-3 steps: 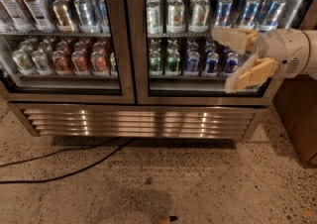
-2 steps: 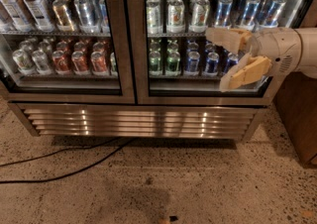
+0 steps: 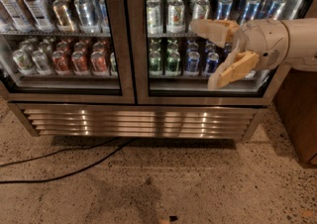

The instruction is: Open right fridge door

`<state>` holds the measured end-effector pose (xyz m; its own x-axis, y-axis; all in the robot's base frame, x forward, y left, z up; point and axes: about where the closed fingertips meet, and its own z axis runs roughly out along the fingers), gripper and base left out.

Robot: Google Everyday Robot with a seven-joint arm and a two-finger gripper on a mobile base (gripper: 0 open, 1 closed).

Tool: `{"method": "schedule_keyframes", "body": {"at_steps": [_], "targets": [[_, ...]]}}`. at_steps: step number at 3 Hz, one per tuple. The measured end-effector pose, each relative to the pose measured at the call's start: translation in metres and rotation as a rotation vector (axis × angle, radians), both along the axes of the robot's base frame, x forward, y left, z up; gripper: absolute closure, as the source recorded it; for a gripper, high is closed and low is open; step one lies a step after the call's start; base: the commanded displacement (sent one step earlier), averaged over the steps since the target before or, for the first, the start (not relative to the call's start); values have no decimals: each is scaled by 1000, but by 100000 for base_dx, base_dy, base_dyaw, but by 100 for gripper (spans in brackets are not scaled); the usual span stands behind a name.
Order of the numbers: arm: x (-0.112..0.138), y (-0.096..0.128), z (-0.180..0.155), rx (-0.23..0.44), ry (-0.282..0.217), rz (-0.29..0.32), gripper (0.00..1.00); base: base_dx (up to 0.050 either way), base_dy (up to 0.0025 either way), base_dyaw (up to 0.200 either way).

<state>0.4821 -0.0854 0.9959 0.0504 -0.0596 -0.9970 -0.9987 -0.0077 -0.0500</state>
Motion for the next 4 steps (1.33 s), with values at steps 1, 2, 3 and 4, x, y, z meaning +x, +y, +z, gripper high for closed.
{"method": "schedule_keyframes", "body": {"at_steps": [1,2,3,4], "targets": [[1,8,26,-21,-36,-1,0,0,0,0],[1,8,26,-21,-36,-1,0,4444,200,9016],[1,8,26,-21,-36,-1,0,3694,-255,-13704],[1,8,26,-21,-36,-2,0,0,0,0]]}}
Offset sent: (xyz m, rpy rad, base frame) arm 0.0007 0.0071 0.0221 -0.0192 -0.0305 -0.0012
